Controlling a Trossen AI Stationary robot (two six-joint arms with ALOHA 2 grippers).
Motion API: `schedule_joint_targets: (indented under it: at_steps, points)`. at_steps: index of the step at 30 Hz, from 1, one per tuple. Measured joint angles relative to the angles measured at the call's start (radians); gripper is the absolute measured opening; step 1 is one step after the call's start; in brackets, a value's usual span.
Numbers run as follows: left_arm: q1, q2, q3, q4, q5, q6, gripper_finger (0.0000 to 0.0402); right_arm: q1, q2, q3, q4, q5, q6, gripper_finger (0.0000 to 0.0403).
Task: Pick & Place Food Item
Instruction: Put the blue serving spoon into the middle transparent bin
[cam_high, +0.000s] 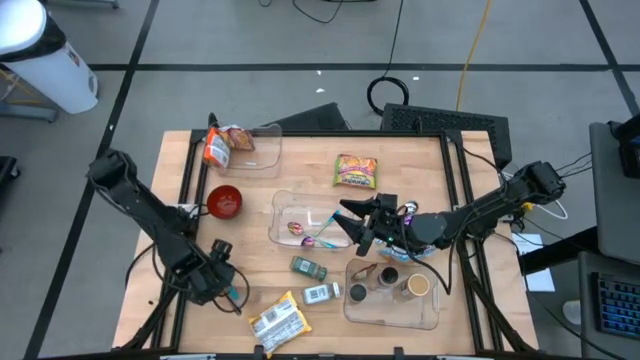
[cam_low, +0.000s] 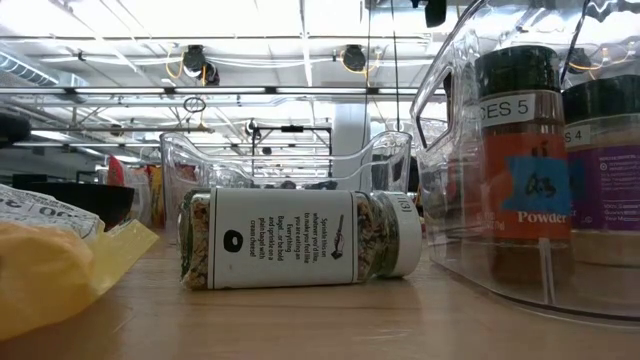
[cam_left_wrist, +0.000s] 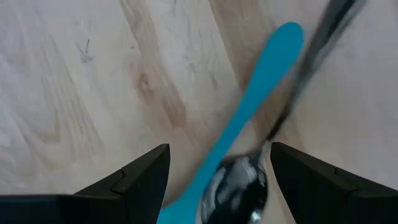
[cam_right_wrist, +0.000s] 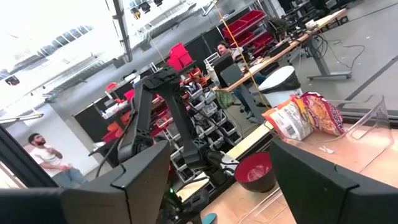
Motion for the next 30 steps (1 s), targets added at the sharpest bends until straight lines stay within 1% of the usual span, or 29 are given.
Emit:
schedule_joint_targets:
  at_steps: [8,12,14,17,25,30]
  points:
    - [0.023,0.099,0.003,0.042,-0.002,0.041,0.0282,0.000,0.000,0.000,-0.001,0.000,0.000,0.0267]
    - [0.023,0.114,0.005,0.043,-0.009,0.055,0.0281,0.000,0.000,0.000,-0.016,0.000,0.003,0.0267]
    - [0.023,0.114,0.005,0.043,-0.009,0.053,0.0273,0.000,0.000,0.000,-0.018,0.000,0.003,0.0267]
    - [0.023,0.115,0.005,0.045,-0.009,0.038,0.0243,0.000,0.000,0.000,-0.018,0.000,0.003,0.0267]
    - [0.023,0.116,0.003,0.051,0.016,0.018,0.0135,0.000,0.000,0.000,-0.030,0.000,0.003,0.0267]
    - [0.034,0.114,0.003,0.048,0.024,-0.014,0.0081,0.000,0.000,0.000,-0.037,0.000,0.004,0.0267]
